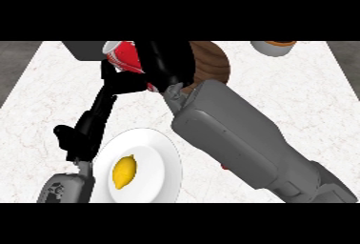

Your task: Pick the can from the placemat and place it in the bowl

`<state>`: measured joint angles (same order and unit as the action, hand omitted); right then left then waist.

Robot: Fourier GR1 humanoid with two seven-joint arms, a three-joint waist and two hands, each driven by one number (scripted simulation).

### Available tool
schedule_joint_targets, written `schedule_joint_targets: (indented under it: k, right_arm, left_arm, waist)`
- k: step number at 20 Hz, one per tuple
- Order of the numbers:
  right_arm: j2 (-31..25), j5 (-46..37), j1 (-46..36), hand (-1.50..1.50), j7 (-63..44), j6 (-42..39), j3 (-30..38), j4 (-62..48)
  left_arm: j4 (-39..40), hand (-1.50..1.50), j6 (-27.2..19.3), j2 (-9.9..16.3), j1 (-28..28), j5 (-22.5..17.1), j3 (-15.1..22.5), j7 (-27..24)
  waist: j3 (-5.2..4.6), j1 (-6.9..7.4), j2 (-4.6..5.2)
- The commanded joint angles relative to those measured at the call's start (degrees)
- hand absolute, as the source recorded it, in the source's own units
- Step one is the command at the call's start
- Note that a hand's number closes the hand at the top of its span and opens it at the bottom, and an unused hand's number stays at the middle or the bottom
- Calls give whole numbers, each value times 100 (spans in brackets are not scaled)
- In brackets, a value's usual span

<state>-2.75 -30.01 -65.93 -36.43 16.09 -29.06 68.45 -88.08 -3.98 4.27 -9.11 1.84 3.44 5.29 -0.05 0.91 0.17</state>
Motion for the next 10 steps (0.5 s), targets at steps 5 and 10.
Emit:
schedule_joint_targets:
  k: [5, 10]
  right_arm:
    - [-180, -511, -15, 150, 1319, 327, 334, -2038]
    - [-128, -529, -249, 150, 2222, 838, 887, -3280]
  left_arm:
    - [-170, 0, 60, -4, -16, -21, 24, 136]
    - [-196, 0, 43, -62, 10, 17, 55, 19]
  waist:
    - [2, 46, 30]
    - [3, 99, 48]
